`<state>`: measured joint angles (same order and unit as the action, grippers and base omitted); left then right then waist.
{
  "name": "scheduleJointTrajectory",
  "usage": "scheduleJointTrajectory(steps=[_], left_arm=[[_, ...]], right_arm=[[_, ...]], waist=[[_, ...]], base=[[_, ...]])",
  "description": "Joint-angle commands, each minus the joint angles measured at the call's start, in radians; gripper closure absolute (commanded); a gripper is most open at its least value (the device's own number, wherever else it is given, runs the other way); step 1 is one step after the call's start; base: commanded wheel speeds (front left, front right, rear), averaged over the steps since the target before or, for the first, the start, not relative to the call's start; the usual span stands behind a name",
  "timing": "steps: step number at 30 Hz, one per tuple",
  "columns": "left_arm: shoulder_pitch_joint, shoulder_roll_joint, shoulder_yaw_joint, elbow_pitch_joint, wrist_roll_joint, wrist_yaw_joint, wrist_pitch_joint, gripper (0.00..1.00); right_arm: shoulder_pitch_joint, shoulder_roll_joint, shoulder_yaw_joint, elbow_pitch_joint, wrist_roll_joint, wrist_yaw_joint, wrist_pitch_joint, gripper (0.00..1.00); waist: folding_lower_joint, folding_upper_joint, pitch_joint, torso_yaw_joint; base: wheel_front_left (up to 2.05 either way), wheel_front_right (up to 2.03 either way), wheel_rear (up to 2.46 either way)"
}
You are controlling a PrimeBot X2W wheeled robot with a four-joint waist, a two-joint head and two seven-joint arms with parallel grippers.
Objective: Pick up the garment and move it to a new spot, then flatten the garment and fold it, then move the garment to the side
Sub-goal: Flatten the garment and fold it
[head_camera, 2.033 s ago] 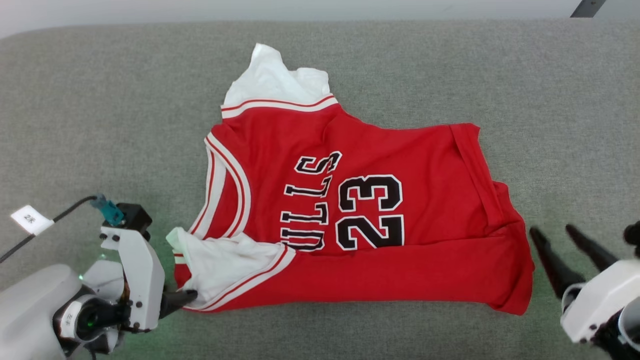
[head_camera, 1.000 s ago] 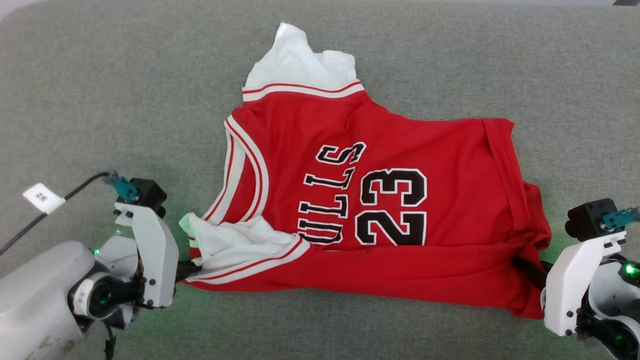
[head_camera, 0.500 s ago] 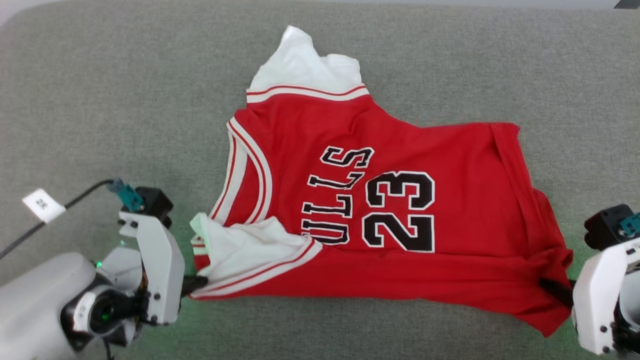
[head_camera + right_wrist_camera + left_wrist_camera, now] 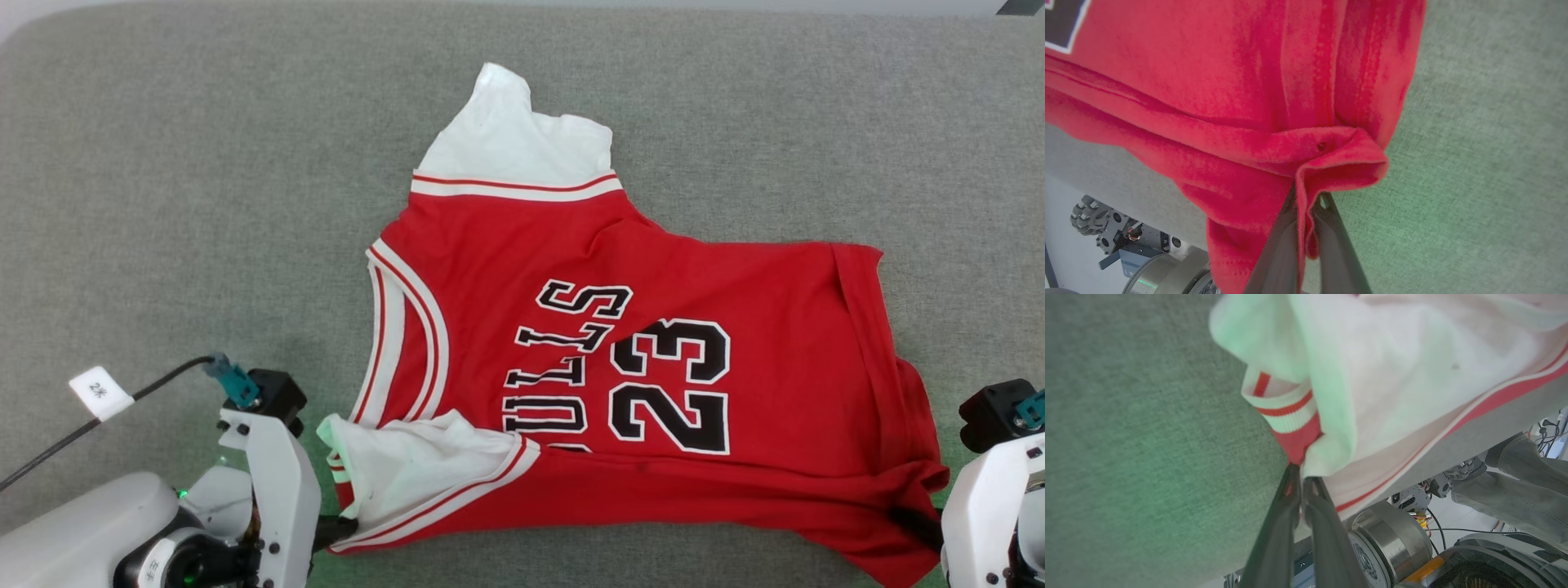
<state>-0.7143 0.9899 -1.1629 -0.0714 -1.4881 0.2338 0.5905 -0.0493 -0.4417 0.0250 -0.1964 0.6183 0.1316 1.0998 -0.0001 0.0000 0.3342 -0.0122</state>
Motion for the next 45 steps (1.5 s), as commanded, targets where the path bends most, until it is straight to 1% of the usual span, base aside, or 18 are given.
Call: scheduleJointTrajectory(steps=[1,3,4,5,6,7,15,19,23,25,29,30,33,37,40,41,42,45], left_arm=[[0.022,-0.014,-0.011,0.016,0.0,-0.002,-0.001,1.0],[0.03,-0.025,-0.015,0.033,-0.002,-0.007,-0.005,1.0],[0.03,-0.03,-0.012,0.041,0.0,-0.011,-0.012,0.8],[0.03,-0.033,-0.008,0.049,0.0,-0.011,-0.019,0.43],[0.027,-0.032,-0.007,0.055,0.003,-0.012,-0.023,0.19],[0.024,-0.029,-0.008,0.059,0.007,-0.013,-0.021,0.0],[-0.045,0.015,0.017,0.03,0.03,-0.003,0.016,0.0],[-0.109,0.04,0.041,0.013,0.044,0.006,0.049,0.0],[-0.187,0.029,0.081,0.028,0.054,-0.007,0.058,0.0],[-0.233,0.013,0.099,0.051,0.076,-0.024,0.049,0.0],[-0.322,-0.034,0.129,0.132,0.127,-0.079,0.014,0.0],[-0.342,-0.046,0.135,0.159,0.138,-0.087,0.006,0.0],[-0.406,-0.083,0.148,0.238,0.177,-0.136,-0.02,0.0],[-0.481,-0.127,0.165,0.34,0.217,-0.188,-0.057,0.0],[-0.537,-0.15,0.166,0.408,0.248,-0.226,-0.068,0.0],[-0.537,-0.15,0.166,0.408,0.248,-0.226,-0.068,0.0],[-0.573,-0.166,0.167,0.453,0.262,-0.247,-0.067,0.0],[-0.608,-0.178,0.165,0.497,0.274,-0.264,-0.051,0.0]], right_arm=[[0.007,0.008,0.001,0.017,-0.015,-0.002,-0.008,1.0],[0.0,0.021,0.003,0.034,-0.027,-0.002,-0.017,1.0],[-0.003,0.027,0.0,0.041,-0.037,-0.002,-0.025,1.0],[-0.007,0.033,-0.001,0.045,-0.043,-0.002,-0.035,0.76],[-0.009,0.037,-0.001,0.049,-0.049,-0.002,-0.045,0.46],[-0.011,0.04,0.001,0.053,-0.054,-0.002,-0.049,0.0],[-0.027,0.054,-0.025,0.026,-0.062,-0.002,-0.09,0.0],[-0.034,0.068,-0.053,-0.007,-0.073,-0.002,-0.139,0.0],[-0.046,0.089,-0.075,-0.048,-0.098,-0.002,-0.217,0.0],[-0.063,0.099,-0.085,-0.067,-0.119,-0.002,-0.281,0.0],[-0.121,0.125,-0.079,-0.088,-0.17,-0.002,-0.451,0.0],[-0.139,0.134,-0.076,-0.085,-0.187,-0.002,-0.502,0.0],[-0.194,0.158,-0.052,-0.068,-0.231,-0.002,-0.662,0.0],[-0.262,0.186,-0.012,-0.024,-0.284,-0.002,-0.843,0.0],[-0.296,0.211,0.013,0.013,-0.308,-0.002,-0.934,0.0],[-0.296,0.211,0.013,0.013,-0.308,-0.002,-0.934,0.0],[-0.31,0.222,0.021,0.043,-0.313,-0.002,-0.971,0.0],[-0.32,0.231,0.031,0.067,-0.324,-0.002,-0.995,0.0]], waist=[[0.0001,0.0,-0.002,-0.002],[0.0001,0.0,-0.006,-0.003],[0.0001,0.0,-0.008,-0.003],[0.0001,0.0,-0.01,-0.004],[0.0001,0.0,-0.012,-0.005],[0.0001,0.0,-0.015,-0.005],[0.0001,0.0,-0.036,-0.005],[0.0001,0.0,-0.04,-0.008],[0.0001,0.0,-0.029,-0.019],[0.0001,0.0,-0.018,-0.026],[0.0001,0.0,0.012,-0.054],[0.0001,0.0,0.022,-0.063],[0.0001,0.0,0.054,-0.094],[0.0001,0.0,0.103,-0.135],[0.0001,0.0,0.143,-0.164],[0.0001,0.0,0.143,-0.164],[0.0001,0.0,0.169,-0.178],[0.0001,0.0,0.193,-0.192]], base=[[0.0,0.0,0.0],[0.0,0.0,0.0],[0.0,0.0,0.0],[0.0,0.0,0.0],[0.0,0.0,0.0],[0.0,0.0,0.0],[0.0,0.0,0.0],[0.0,0.0,0.0],[0.0,0.0,0.0],[0.0,0.0,0.0],[0.0,0.0,0.0],[0.0,0.0,0.0],[0.0,0.0,0.0],[0.0,0.0,0.0],[0.0,0.0,0.0],[0.0,0.0,0.0],[0.0,0.0,0.0],[0.0,0.0,0.0]])
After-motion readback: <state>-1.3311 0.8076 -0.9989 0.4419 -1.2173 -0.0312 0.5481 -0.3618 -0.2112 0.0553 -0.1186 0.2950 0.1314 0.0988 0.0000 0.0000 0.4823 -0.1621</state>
